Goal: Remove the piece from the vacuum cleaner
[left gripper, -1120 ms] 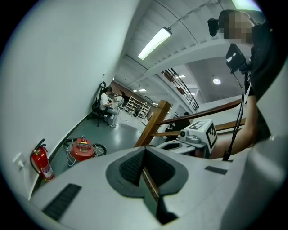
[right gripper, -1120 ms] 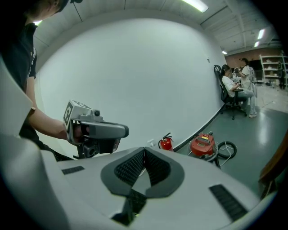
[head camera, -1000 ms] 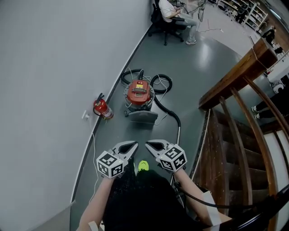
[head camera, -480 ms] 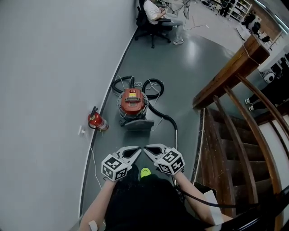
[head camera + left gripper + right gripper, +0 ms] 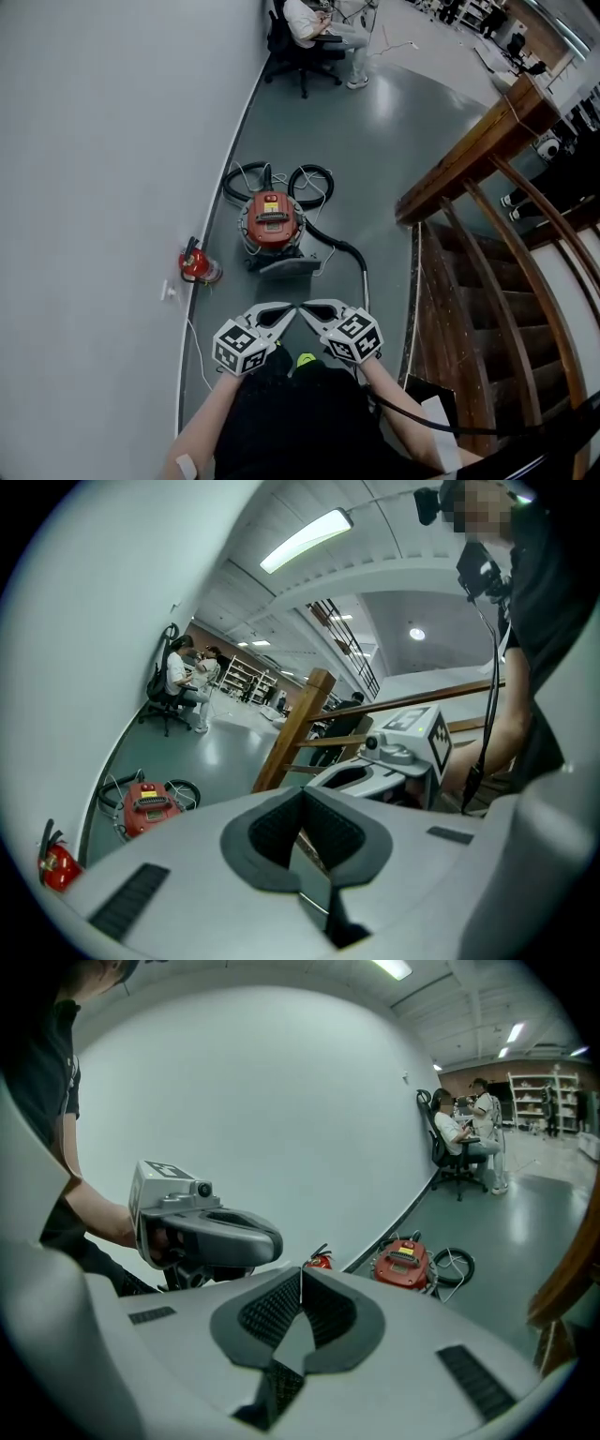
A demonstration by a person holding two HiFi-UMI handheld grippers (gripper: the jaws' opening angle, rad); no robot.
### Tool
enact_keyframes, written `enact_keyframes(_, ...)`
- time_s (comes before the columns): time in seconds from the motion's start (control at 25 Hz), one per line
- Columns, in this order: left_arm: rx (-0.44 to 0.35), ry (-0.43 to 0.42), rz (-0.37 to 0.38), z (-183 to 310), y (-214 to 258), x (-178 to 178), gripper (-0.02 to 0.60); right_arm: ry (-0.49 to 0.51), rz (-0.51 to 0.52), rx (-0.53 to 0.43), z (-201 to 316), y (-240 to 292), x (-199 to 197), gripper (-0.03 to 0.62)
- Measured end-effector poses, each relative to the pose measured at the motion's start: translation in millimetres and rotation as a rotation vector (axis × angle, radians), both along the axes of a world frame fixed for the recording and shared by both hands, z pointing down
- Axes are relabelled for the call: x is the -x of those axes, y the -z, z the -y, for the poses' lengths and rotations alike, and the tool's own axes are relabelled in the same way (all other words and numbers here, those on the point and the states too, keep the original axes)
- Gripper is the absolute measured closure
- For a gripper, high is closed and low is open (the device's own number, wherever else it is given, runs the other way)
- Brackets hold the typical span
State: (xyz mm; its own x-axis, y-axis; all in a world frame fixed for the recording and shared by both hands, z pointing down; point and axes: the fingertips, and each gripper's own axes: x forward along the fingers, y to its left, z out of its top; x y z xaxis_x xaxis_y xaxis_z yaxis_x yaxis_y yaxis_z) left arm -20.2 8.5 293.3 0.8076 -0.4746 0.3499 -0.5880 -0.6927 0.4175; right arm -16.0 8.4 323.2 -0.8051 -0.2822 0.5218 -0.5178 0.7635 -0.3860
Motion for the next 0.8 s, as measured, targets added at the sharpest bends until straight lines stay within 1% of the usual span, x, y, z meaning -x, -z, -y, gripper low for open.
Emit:
enact_keyframes(0.16,0.006,-0.014,-0.008,9.9,-6.7,9.8,0.574,-0.023,-0.023,-0.007,17.8,-9.0,5.2,0.582)
enact_keyframes(0.32,0.013,-0.029,0.014,12.7,-14.8,14.1,0.574,-0.032,-0.014,-0.013,32.1,-9.2,6.0,0.582)
enact_keyframes(0.48,0.029,-0.014,0.04,21.1,-27.9,16.8,0.574,-0.005,-0.009,-0.01,45.0,-15.6,8.6,0.582)
enact_keyframes(0.64,0.019,-0.02,0.105,29.1,-42.7,10.5,0.574,0.041,-0.015,0.002,49.7,-27.6,8.0,0.582)
enact_keyframes(0.8,0.023,0.009,0.112,37.9,-53.1,9.5,0.574,0.073,-0.024,0.01,53.7,-44.8,6.2,0.582)
